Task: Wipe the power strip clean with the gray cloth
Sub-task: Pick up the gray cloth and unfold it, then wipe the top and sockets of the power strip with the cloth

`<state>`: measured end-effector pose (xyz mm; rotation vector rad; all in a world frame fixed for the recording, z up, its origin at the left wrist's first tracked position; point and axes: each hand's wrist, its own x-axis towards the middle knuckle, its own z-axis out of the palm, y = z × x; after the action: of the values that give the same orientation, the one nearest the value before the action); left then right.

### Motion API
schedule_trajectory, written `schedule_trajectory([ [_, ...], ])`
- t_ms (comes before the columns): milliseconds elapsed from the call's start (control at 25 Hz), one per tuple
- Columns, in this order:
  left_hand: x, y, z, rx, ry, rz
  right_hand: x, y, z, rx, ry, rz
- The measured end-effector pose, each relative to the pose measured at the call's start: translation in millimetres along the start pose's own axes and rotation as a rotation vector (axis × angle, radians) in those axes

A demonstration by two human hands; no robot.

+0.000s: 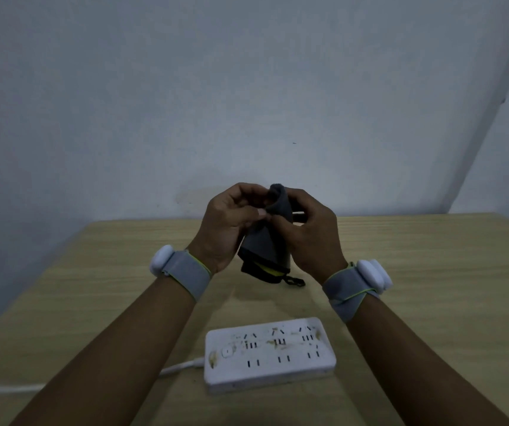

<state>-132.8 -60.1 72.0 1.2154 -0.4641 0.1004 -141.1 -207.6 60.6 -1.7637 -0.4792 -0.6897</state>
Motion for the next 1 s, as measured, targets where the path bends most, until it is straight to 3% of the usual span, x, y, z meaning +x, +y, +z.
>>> schedule_trajectory([
  [160,-15,18,21,0.211,0.018,0.154,-7,-17,-23,-0.093,0.060,-0.091],
  [400,-48,15,25,0.507,0.033,0.148,-26,-33,-64,-0.274,0.058,-0.051],
  [800,-101,-13,26,1.098,-0.255,0.030,-71,-16,-102,-0.504,-0.246,-0.009],
  [1000,-127,-27,10,1.281,-0.257,-0.020,-104,13,-96,-0.518,-0.399,0.080],
])
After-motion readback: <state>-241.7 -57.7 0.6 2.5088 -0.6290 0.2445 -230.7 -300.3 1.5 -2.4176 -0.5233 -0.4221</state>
